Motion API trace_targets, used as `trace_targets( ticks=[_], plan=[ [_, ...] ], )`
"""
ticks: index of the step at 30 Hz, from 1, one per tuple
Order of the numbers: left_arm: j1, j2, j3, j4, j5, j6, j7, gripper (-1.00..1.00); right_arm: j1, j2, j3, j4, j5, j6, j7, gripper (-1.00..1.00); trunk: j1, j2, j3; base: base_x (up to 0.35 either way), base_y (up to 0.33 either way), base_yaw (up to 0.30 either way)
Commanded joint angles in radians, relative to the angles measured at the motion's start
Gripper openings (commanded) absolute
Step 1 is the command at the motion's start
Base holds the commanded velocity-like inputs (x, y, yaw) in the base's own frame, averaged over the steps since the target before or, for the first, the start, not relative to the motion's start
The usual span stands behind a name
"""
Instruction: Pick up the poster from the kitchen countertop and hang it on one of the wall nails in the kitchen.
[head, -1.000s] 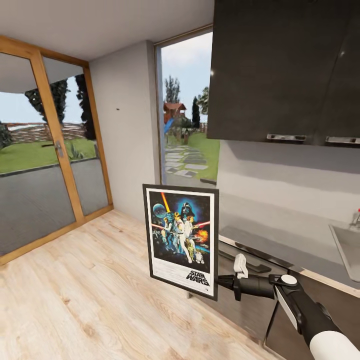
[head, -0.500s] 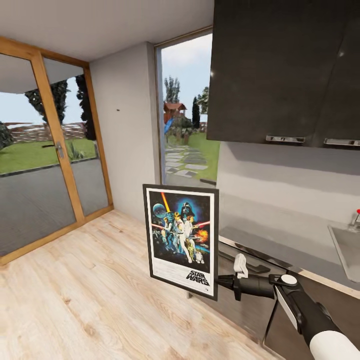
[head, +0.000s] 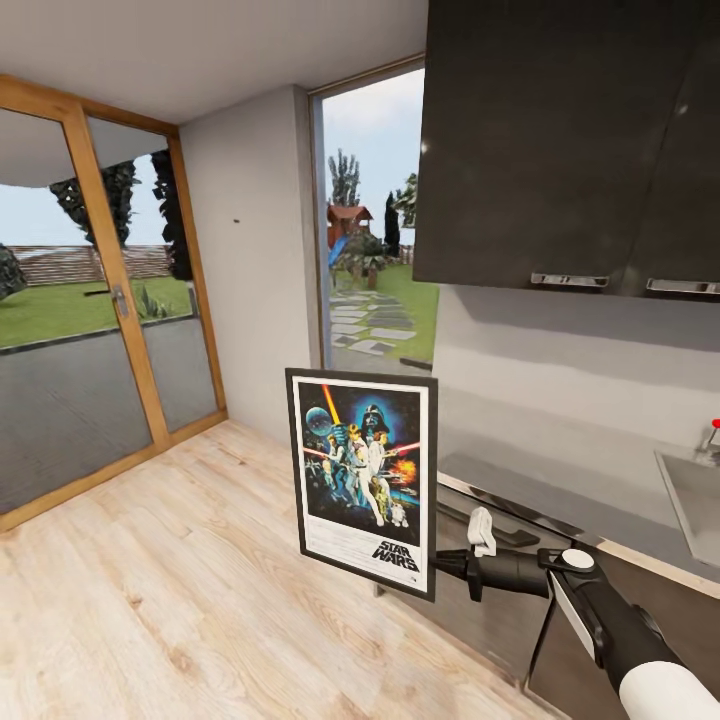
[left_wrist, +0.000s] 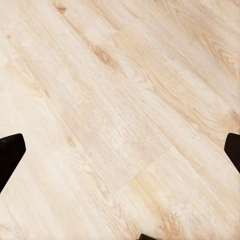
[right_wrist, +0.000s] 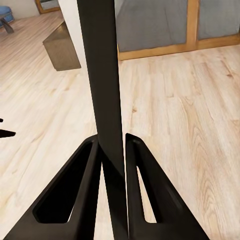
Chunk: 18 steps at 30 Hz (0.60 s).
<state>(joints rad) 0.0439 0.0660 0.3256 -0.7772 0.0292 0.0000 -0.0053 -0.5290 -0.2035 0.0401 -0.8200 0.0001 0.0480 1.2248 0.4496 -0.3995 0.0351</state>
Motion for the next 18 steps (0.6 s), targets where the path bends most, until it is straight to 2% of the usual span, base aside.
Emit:
trace_targets(
  ticks=[1,18],
  plan=[
    [0.001,0.000,0.000,-0.001,0.003,0.000,0.000,1.00,0.000,-0.001,0.001,-0.001,-0.002,0.008,0.004,-1.00,0.000,-0.001,0.000,0.000,0.000,0.000],
    [0.001,0.000,0.001,0.001,0.003,0.000,0.000,1.00,0.000,-0.001,0.001,-0.001,-0.002,0.009,0.004,-1.00,0.000,-0.001,0.000,0.000,0.000,0.000]
  ],
)
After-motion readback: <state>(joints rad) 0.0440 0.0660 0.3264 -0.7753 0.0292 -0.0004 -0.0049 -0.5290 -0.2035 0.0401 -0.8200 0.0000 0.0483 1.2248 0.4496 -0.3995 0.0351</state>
